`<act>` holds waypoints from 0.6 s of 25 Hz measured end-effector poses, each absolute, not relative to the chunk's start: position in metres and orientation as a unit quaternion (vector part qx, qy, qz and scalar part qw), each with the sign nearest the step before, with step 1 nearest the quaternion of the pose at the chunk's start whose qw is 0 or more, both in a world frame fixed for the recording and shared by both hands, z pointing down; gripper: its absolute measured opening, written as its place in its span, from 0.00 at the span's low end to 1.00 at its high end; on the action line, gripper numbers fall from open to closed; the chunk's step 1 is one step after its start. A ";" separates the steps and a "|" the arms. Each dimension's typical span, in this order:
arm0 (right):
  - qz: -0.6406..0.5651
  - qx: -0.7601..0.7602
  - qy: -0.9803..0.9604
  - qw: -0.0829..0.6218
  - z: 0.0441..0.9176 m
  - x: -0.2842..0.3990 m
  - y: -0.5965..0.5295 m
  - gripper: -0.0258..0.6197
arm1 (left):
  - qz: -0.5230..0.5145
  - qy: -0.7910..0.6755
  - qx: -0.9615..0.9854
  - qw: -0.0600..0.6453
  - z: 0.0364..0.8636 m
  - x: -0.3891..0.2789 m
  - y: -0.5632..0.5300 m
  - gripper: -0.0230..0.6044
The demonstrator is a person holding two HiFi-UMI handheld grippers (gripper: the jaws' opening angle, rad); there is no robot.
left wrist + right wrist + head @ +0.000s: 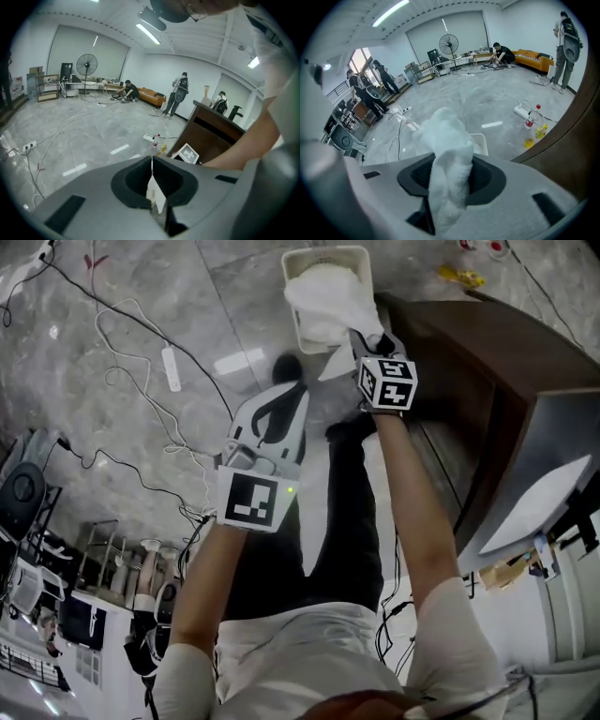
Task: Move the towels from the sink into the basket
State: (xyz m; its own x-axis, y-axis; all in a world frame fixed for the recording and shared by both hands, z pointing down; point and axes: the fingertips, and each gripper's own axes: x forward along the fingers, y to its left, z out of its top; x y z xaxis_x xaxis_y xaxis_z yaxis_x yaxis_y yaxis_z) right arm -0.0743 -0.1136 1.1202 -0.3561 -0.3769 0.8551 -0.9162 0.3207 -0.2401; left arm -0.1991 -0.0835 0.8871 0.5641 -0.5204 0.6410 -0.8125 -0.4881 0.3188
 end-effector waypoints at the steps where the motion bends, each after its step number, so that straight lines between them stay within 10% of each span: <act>1: 0.380 0.447 -0.726 0.358 1.141 -0.074 -0.117 0.30 | 0.240 -0.402 0.827 0.312 0.906 -0.201 -0.085 0.05; 4: 0.381 0.451 -0.717 0.369 1.182 -0.075 -0.119 0.47 | 0.257 -0.396 0.824 0.313 0.949 -0.203 -0.087 0.05; 15: 0.358 0.408 -0.747 0.383 1.138 -0.083 -0.094 0.52 | 0.248 -0.400 0.834 0.289 0.943 -0.195 -0.099 0.05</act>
State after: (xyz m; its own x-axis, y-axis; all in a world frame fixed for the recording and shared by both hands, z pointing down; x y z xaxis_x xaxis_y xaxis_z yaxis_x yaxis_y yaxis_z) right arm -0.0835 -0.0935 1.1377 -0.3745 -0.3348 0.8647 -0.8839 0.4107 -0.2238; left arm -0.1946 -0.0992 0.9429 0.5565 -0.5241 0.6447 -0.8106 -0.5126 0.2830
